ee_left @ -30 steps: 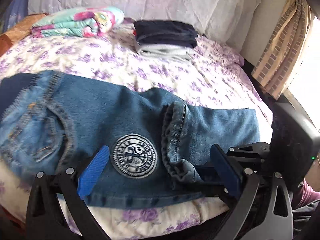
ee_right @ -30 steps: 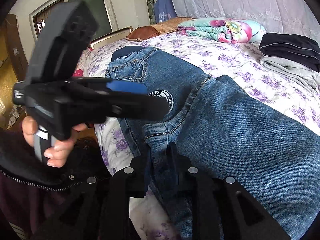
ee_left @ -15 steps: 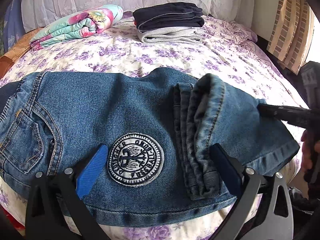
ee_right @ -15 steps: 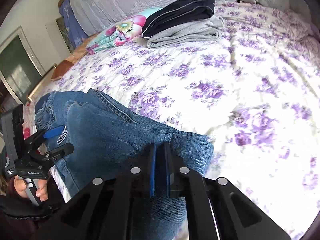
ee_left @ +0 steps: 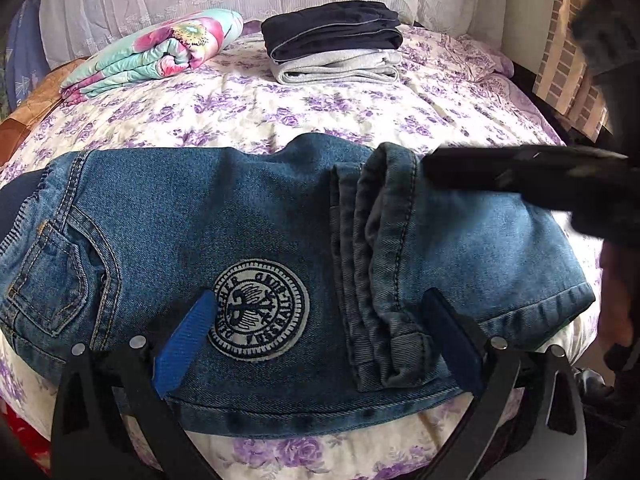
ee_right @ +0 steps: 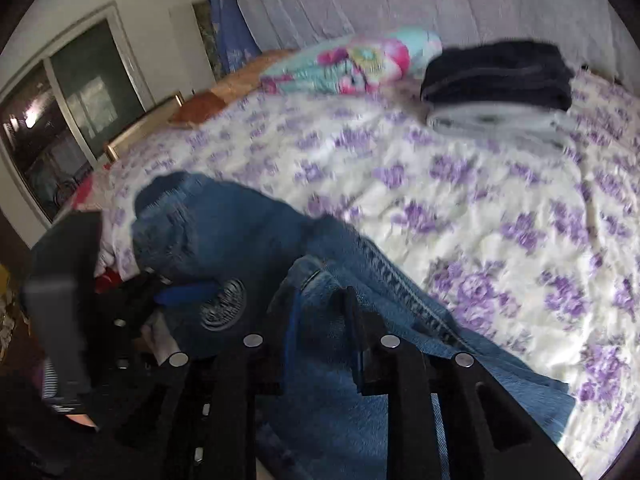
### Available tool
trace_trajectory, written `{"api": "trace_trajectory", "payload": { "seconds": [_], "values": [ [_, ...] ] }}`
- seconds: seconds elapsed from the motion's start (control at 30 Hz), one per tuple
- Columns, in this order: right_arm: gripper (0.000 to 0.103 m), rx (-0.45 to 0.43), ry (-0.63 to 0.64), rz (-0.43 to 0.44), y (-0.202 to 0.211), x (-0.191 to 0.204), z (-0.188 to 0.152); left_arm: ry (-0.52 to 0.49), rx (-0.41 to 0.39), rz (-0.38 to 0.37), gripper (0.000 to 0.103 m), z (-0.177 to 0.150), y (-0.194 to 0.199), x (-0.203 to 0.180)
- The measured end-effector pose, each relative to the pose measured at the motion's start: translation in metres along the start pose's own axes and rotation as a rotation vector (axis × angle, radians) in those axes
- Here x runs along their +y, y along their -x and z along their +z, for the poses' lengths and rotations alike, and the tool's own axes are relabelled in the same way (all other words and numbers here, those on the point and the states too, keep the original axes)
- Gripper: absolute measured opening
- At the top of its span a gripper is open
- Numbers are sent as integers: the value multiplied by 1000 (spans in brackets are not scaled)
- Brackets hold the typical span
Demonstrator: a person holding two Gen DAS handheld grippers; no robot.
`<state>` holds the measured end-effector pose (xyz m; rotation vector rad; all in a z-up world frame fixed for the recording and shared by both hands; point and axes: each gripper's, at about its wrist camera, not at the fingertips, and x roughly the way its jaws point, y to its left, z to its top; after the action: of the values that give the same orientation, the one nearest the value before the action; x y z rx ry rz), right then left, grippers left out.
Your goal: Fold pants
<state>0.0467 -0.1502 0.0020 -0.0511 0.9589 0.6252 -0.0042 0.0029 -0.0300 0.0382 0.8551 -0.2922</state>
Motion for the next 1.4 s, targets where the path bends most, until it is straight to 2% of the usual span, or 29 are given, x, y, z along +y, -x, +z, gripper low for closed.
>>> {"api": "trace_trajectory", "payload": {
  "seconds": [0.03,0.07,0.1,0.17,0.23,0.3,0.37,0.43,0.5,0.57,0.67,0.73,0.83,0.9,1.0,1.07,1.17,1.2,1.23,1.3,1.4],
  "values": [
    [25,47,-25,10,-20,-7,-2,22,2,-2,98,0,-1,5],
    [25,12,-31,30,-18,-10,-3,44,2,-12,98,0,0,10],
    [25,24,-40,38,-15,-9,-2,62,-3,-31,98,-1,4,14],
    [30,-5,-84,61,2,-8,-1,81,-26,-61,98,-7,23,20],
    [33,-90,-69,71,26,1,-10,99,-76,-62,98,-14,52,28],
    [47,-210,-38,75,57,10,-25,147,-145,-62,98,-23,83,45],
    [66,-339,-15,49,82,15,-42,257,-175,-64,98,-35,103,77],
    [70,-444,-1,6,98,16,-61,407,-151,-94,98,-48,103,116],
    [77,-488,-22,-26,105,10,-75,556,-103,-116,98,-61,89,151],
    [90,-485,-74,-27,106,1,-84,648,-79,-161,98,-68,73,172],
    [99,-470,-109,-2,107,-2,-91,593,-137,-108,98,-55,71,165],
    [100,-486,-99,14,109,2,-96,582,-168,-149,98,-45,65,162],
    [100,-477,-92,68,105,5,-97,639,-178,-181,99,-36,45,169],
    [100,-456,-126,141,99,0,-100,661,-206,-189,99,-35,42,169],
    [100,-399,-221,284,86,-13,-106,665,-201,-195,99,-33,41,168],
    [99,-383,-265,334,82,-20,-110,684,-185,-247,98,-34,42,171],
    [99,-391,-243,324,86,-15,-110,782,-135,-366,98,-42,47,182],
    [99,-389,-228,315,88,-12,-110,802,-91,-392,98,-44,48,181],
    [99,-386,-216,307,88,-9,-111,816,-43,-399,98,-45,49,178],
    [99,-384,-204,291,88,-6,-111,808,32,-362,98,-47,52,169],
    [100,-375,-202,297,85,-5,-109,856,81,-335,98,-45,44,170]
  ]
}}
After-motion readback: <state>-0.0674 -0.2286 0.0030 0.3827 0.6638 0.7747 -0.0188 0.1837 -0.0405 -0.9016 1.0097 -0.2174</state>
